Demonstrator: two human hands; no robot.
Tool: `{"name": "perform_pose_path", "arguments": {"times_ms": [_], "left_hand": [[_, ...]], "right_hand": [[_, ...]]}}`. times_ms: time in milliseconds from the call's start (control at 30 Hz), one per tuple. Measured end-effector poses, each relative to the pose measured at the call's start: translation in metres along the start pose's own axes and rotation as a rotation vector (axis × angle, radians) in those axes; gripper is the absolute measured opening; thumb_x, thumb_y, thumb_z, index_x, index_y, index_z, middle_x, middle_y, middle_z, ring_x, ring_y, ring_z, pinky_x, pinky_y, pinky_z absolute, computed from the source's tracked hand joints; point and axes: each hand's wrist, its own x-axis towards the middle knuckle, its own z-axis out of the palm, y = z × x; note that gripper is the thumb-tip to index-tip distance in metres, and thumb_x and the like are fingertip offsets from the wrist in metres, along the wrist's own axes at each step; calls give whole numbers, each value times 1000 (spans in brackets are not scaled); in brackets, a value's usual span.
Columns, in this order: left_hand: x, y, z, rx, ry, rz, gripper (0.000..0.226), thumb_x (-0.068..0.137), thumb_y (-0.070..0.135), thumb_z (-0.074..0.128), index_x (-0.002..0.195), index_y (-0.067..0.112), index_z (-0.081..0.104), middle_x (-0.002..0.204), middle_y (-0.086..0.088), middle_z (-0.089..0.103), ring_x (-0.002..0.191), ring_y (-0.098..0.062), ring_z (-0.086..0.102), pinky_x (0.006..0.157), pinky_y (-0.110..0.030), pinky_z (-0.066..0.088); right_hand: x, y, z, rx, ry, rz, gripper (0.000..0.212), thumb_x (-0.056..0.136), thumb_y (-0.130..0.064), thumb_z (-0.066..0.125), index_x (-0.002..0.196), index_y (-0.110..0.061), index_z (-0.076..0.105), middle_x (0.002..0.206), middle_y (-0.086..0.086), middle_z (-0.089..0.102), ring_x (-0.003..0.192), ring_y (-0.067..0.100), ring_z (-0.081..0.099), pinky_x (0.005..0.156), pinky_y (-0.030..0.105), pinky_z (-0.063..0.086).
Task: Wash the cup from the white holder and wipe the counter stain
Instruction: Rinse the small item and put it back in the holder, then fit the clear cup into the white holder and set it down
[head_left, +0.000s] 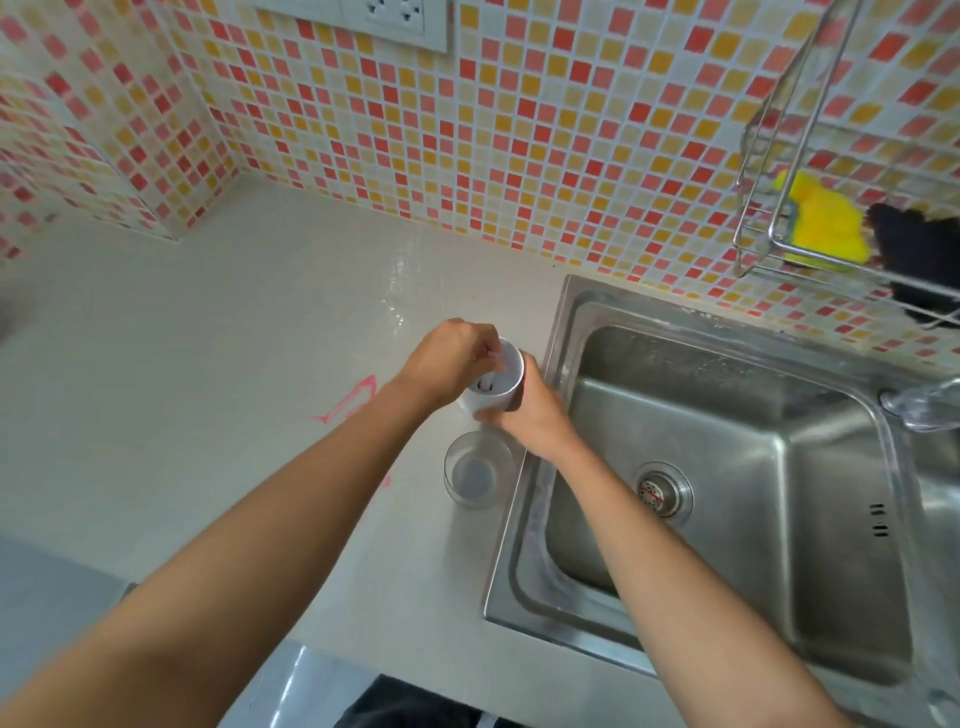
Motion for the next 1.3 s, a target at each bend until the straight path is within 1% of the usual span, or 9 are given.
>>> {"name": "perform_pose_path", "arguments": {"times_ms": [167,267,333,400,567,767,967,1167,1300], "left_hand": [[-6,-5,-2,-34,-13,-6,25,92,20,62,115,13,68,102,-11,71,96,-28,61,80,-26,42],[-44,-14,5,-160,219,-26,35,95,4,53,129,10,58,108,-7,72,101,-26,60,87,-20,38],[-80,-22,14,-257,326,-97,56,84,-18,41,130,8,56,115,-8,66,104,-21,59,93,-19,40],[-110,-31,24,-330,294,-176,74,67,-25,35,131,8,55,123,-10,58,109,-22,57,98,-30,45],[-149,-32,51,-378,-84,-182,82,75,12,72,147,17,34,145,-1,38,133,-16,38,109,-23,28],[-139,-19,72,-498,54,-161,82,70,26,86,140,14,44,139,0,50,128,-18,47,102,-20,31],[-125,-20,74,-448,74,-151,87,69,31,86,141,12,42,140,-5,50,127,-19,47,100,-18,29],[-117,-20,74,-453,105,-119,77,62,32,89,128,18,54,123,-3,62,108,-18,55,85,-25,38],[-118,-25,75,-459,56,-144,80,63,32,88,133,17,51,122,-2,61,109,-23,56,86,-30,44]], "right_hand": [[2,-2,1,52,8,-11,87,60,-24,87,129,-40,37,115,-18,57,107,7,56,82,21,48],[-3,4,-8,84,55,-21,84,57,-24,87,123,-38,37,118,-13,54,107,7,55,88,26,50],[-14,13,-16,73,100,2,87,53,-28,86,124,-36,36,125,-7,46,112,11,52,93,29,48],[-29,25,-24,48,132,21,90,52,-27,84,127,-33,35,129,-4,39,117,13,47,98,31,45],[-74,45,-43,-123,142,41,84,56,-19,84,125,-31,37,123,-2,35,111,14,46,92,25,38],[-102,24,-56,-393,94,-84,80,60,-14,78,128,-30,40,126,-1,29,110,17,46,94,24,39],[-96,-30,-58,-791,31,-249,82,65,-27,76,135,-38,35,128,1,33,115,27,33,95,45,44],[-89,-67,-30,-804,-46,-330,83,68,-29,77,138,-34,33,136,-2,35,123,28,34,95,41,44],[-86,-71,-14,-855,-109,-364,83,71,-24,77,140,-34,32,141,-1,27,121,32,41,94,45,49]]}}
